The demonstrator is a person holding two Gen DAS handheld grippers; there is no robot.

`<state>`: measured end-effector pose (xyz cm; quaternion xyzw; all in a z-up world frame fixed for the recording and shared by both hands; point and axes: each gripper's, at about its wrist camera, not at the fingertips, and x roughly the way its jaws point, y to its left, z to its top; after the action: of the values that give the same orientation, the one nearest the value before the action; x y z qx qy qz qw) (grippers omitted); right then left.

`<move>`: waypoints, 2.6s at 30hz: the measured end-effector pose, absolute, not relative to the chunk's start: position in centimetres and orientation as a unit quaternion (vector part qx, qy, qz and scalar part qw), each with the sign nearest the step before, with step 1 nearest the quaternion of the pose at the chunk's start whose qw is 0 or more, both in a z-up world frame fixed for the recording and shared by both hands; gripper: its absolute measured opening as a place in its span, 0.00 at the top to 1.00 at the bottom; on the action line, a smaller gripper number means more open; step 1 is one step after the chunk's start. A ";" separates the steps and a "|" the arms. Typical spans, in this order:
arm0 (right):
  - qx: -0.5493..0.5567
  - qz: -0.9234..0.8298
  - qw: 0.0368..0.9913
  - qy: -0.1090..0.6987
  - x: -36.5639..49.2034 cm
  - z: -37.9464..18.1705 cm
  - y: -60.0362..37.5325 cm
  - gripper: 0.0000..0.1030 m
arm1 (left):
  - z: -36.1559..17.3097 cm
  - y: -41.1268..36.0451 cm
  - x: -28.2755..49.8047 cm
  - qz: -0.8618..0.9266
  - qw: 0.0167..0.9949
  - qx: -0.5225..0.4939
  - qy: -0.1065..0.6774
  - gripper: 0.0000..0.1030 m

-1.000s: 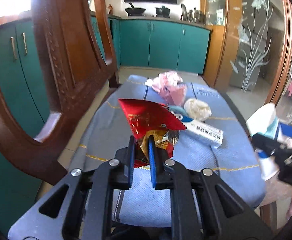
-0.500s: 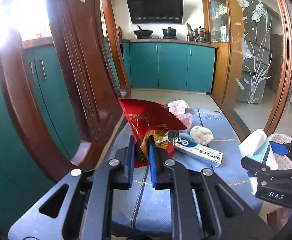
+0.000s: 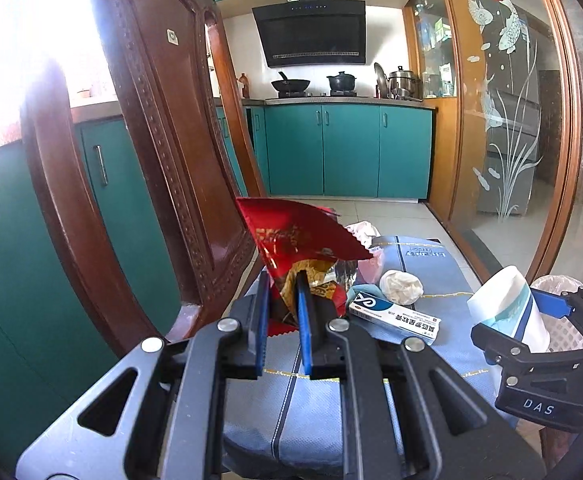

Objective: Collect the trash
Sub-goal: 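Lift the paper cup and red wrapper and carry both over the basket, then open both tools to drop the cup and wrapper into the basket, then grasp the white medicine box with the right tool while the left grasps the teal cloth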

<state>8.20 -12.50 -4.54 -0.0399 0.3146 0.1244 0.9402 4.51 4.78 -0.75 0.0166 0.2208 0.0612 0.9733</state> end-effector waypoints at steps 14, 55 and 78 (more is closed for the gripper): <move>-0.037 0.122 0.943 0.306 7.2 -3.9 -12.8 0.27 | -0.9 5.2 4.3 0.028 0.970 -0.006 0.242 0.86; 0.051 -0.119 0.940 0.317 1.2 -6.1 -35.6 0.27 | -3.7 -15.6 9.4 -0.302 0.892 -0.011 0.337 0.86; 0.028 -0.040 0.938 0.344 6.7 -6.8 -30.5 0.20 | -7.4 -1.9 18.9 -0.021 0.931 -0.012 0.365 0.32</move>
<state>6.69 -30.49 -6.81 0.0278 0.3440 -0.0400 0.9377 18.87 -1.91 -7.41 -0.0124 0.3654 -0.0208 0.9305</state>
